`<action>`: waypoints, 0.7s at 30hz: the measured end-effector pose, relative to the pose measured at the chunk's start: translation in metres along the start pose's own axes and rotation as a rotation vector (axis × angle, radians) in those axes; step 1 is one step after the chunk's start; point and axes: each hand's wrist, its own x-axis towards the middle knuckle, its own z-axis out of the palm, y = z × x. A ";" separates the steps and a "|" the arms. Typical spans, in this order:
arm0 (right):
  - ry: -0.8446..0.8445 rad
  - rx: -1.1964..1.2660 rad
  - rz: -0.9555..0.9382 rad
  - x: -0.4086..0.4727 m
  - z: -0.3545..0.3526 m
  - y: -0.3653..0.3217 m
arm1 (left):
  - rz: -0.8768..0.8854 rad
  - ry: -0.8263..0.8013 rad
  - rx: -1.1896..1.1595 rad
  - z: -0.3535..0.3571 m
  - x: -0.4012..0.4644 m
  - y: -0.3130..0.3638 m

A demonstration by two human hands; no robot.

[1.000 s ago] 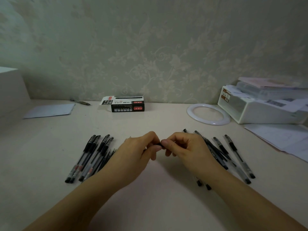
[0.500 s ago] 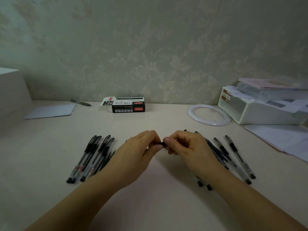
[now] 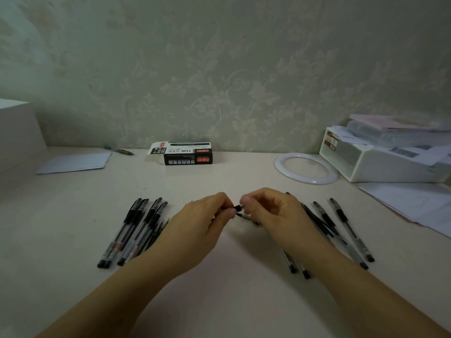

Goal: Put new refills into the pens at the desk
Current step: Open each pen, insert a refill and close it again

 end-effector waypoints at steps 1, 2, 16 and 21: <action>-0.001 0.006 0.004 0.000 -0.001 0.000 | 0.001 -0.002 0.007 0.000 0.000 0.000; -0.005 0.019 0.007 0.000 -0.002 0.001 | 0.000 -0.004 0.009 0.000 0.000 0.000; 0.087 0.149 0.077 0.005 -0.005 0.003 | -0.033 0.004 0.004 0.000 0.000 -0.001; 0.167 -0.158 -0.014 0.006 -0.014 0.007 | -0.093 0.034 0.001 0.000 0.001 -0.003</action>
